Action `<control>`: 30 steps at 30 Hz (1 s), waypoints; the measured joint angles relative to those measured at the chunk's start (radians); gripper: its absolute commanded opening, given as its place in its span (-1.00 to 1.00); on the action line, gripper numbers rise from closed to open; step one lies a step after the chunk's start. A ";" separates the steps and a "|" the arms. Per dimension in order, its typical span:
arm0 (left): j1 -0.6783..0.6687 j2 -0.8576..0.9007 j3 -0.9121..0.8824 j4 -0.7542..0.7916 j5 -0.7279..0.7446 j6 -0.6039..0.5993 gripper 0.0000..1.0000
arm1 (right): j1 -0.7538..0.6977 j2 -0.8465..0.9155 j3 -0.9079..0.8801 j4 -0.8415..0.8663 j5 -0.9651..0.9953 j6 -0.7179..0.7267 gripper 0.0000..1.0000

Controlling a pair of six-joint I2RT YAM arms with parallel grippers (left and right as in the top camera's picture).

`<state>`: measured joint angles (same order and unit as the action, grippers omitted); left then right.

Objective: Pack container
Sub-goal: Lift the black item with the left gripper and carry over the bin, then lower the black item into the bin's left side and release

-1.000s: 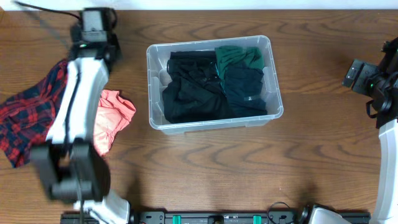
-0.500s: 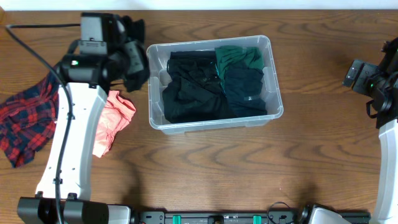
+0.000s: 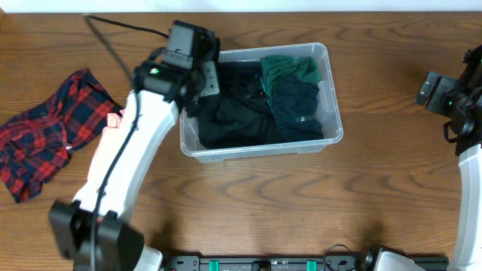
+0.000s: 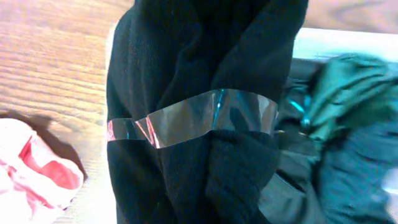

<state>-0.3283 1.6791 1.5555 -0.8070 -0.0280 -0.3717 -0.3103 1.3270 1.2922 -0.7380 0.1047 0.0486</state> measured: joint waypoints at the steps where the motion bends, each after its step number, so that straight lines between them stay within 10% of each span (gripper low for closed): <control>1: -0.002 0.018 0.000 0.008 -0.005 -0.003 -0.88 | 0.000 0.000 0.000 0.000 0.000 0.000 0.99; 30: -0.097 0.253 0.001 -0.014 -0.131 -0.047 -0.66 | 0.000 0.000 0.000 0.000 0.000 0.000 0.99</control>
<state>-0.4252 1.9320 1.5566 -0.8211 -0.1593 -0.4183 -0.3103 1.3270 1.2922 -0.7380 0.1047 0.0486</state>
